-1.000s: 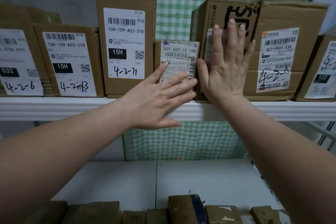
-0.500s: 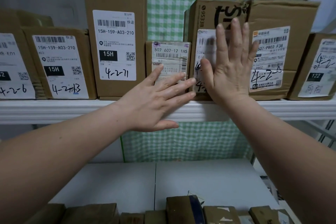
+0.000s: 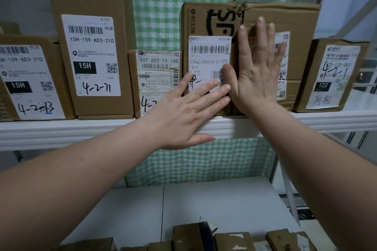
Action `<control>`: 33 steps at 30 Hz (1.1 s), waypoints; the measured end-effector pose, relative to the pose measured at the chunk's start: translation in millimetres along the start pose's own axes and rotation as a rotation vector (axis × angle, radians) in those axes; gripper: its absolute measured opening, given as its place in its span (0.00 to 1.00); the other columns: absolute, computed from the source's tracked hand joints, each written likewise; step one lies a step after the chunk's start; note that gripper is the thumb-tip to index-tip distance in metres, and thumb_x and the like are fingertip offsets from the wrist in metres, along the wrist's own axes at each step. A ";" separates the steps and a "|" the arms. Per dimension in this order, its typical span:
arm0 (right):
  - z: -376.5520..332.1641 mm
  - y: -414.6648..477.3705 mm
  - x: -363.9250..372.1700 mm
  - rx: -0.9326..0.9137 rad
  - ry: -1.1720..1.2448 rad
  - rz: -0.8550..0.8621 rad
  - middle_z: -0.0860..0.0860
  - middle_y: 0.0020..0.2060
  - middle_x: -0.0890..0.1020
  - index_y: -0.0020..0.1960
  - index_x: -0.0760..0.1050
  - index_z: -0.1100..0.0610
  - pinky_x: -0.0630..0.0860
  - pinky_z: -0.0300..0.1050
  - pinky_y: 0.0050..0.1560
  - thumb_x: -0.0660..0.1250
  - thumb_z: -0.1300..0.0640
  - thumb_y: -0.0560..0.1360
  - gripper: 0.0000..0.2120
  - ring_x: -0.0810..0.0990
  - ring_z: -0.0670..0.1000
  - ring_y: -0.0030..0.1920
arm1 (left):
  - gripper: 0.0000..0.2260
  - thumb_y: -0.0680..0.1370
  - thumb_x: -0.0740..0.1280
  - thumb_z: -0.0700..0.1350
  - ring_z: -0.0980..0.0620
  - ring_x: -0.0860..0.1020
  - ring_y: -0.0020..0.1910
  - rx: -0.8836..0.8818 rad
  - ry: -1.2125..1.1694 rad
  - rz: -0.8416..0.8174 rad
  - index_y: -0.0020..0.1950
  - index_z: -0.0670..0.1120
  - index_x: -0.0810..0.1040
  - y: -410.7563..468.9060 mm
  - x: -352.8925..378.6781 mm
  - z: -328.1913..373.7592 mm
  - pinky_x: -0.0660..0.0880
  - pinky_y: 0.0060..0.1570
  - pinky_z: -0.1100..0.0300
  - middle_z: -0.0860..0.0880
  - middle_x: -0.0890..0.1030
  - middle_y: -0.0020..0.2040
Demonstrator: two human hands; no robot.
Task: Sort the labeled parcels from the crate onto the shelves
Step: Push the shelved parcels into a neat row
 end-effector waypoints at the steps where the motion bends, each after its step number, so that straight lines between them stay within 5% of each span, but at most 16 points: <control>1: 0.3 -0.5 0.3 0.003 0.002 0.001 0.67 0.74 0.61 0.77 0.61 0.60 0.49 0.69 0.71 0.57 0.45 0.79 0.31 0.57 0.68 0.75 | 0.35 0.77 0.49 0.65 0.45 0.56 0.77 -0.001 0.005 -0.004 0.77 0.43 0.59 0.3 0.5 0.6 0.47 0.72 0.37 0.44 0.57 0.78; 10: 33.2 -9.0 -13.4 0.027 -0.035 -0.005 0.65 0.76 0.59 0.78 0.57 0.59 0.46 0.65 0.73 0.54 0.44 0.80 0.31 0.55 0.66 0.76 | 0.34 0.78 0.49 0.64 0.48 0.52 0.76 0.039 0.007 -0.006 0.77 0.44 0.58 24.2 -2.6 13.6 0.46 0.71 0.37 0.45 0.56 0.78; 18: 120.1 -28.0 -40.3 0.488 -0.068 0.000 0.60 0.78 0.52 0.80 0.50 0.58 0.40 0.62 0.75 0.51 0.44 0.78 0.34 0.48 0.62 0.78 | 0.32 0.78 0.42 0.65 0.48 0.45 0.76 0.129 -0.009 0.003 0.77 0.47 0.48 78.5 1.7 39.9 0.41 0.73 0.38 0.47 0.47 0.77; 23: 145.0 -46.2 -37.8 0.785 0.000 -0.027 0.60 0.79 0.46 0.80 0.46 0.52 0.41 0.63 0.75 0.52 0.41 0.80 0.34 0.47 0.62 0.78 | 0.33 0.78 0.42 0.65 0.47 0.46 0.77 0.126 -0.008 -0.023 0.78 0.49 0.50 85.7 5.4 47.9 0.39 0.72 0.39 0.47 0.47 0.78; 33: 138.9 -57.2 -31.5 0.835 0.140 -0.104 0.60 0.79 0.48 0.80 0.47 0.46 0.50 0.60 0.74 0.55 0.41 0.80 0.32 0.51 0.64 0.76 | 0.32 0.77 0.45 0.65 0.46 0.51 0.76 0.109 -0.025 -0.028 0.76 0.50 0.59 87.8 12.0 49.0 0.45 0.72 0.38 0.46 0.56 0.77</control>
Point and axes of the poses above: each hand's wrist, its own y-axis towards the middle knuckle, its own x-axis out of the palm, z = x × y, the point moved 4 cm from there along y, towards the middle knuckle
